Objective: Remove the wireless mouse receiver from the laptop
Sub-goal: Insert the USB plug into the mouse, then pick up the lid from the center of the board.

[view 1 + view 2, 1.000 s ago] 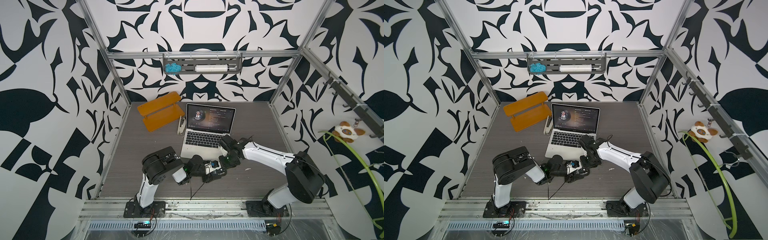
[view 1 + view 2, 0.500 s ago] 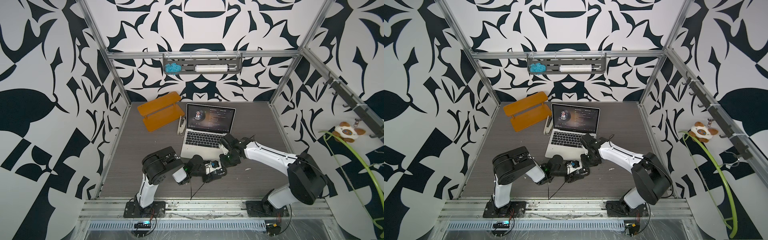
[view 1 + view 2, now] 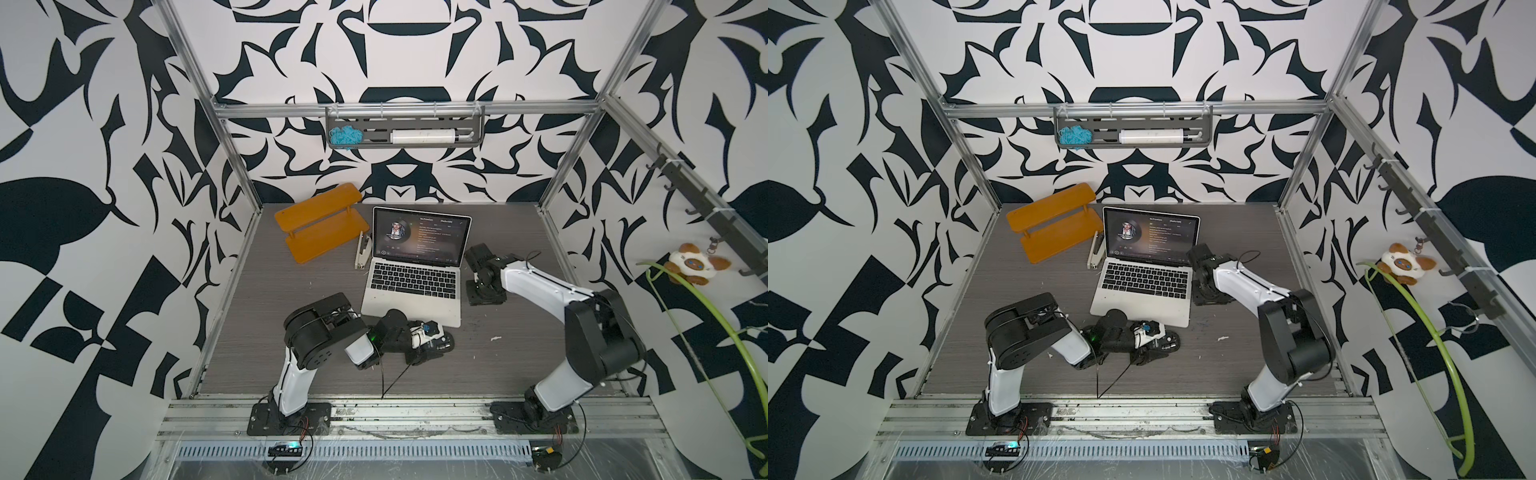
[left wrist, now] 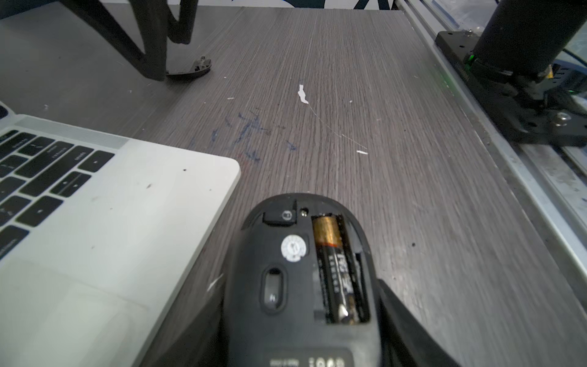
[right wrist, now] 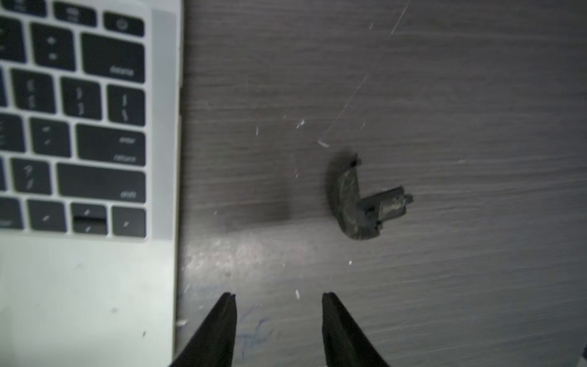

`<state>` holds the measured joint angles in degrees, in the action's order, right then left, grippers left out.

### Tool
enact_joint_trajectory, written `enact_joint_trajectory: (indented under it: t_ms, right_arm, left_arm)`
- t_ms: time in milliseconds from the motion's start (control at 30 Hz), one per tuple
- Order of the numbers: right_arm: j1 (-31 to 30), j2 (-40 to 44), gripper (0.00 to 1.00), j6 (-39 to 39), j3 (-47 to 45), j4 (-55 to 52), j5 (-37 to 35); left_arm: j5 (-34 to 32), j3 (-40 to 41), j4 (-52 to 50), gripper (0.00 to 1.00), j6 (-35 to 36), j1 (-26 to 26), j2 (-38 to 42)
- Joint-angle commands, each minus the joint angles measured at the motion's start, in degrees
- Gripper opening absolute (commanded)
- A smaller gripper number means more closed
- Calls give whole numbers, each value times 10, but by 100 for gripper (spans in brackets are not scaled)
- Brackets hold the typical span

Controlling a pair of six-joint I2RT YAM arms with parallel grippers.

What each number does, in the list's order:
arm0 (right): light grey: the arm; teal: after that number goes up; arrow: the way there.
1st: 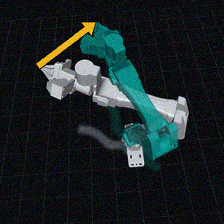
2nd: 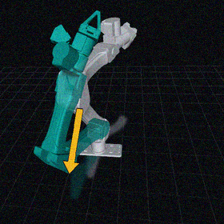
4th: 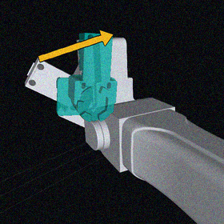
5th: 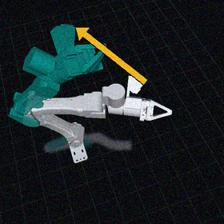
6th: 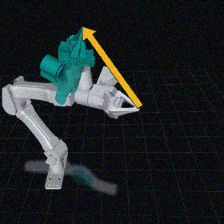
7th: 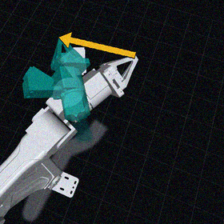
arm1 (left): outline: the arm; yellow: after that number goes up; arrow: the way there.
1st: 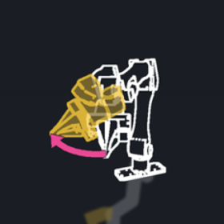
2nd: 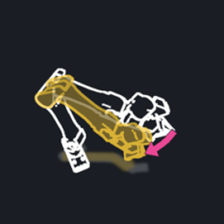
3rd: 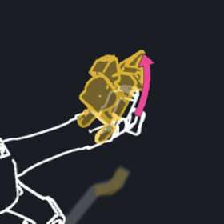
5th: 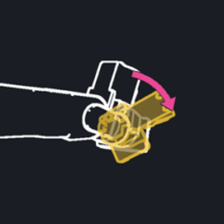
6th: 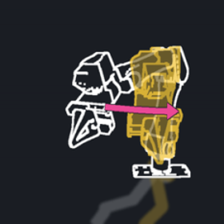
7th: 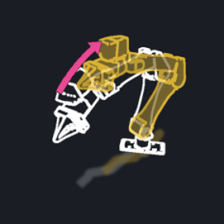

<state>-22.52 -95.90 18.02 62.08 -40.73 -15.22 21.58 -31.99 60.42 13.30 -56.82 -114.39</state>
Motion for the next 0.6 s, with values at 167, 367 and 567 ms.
enact_joint_trajectory:
  t_ms: [167,367,567]
  right_arm:
    - [19,-73,49,-35,57,-16,-89]
    - [31,-109,46,-44,72,-10,-99]
    - [48,-129,38,-49,75,-2,-82]
  left_arm:
    - [-10,18,-148,28,-9,-3,-36]
    - [-11,18,-148,28,-9,-4,-36]
    - [-14,18,-150,28,-8,-4,-37]
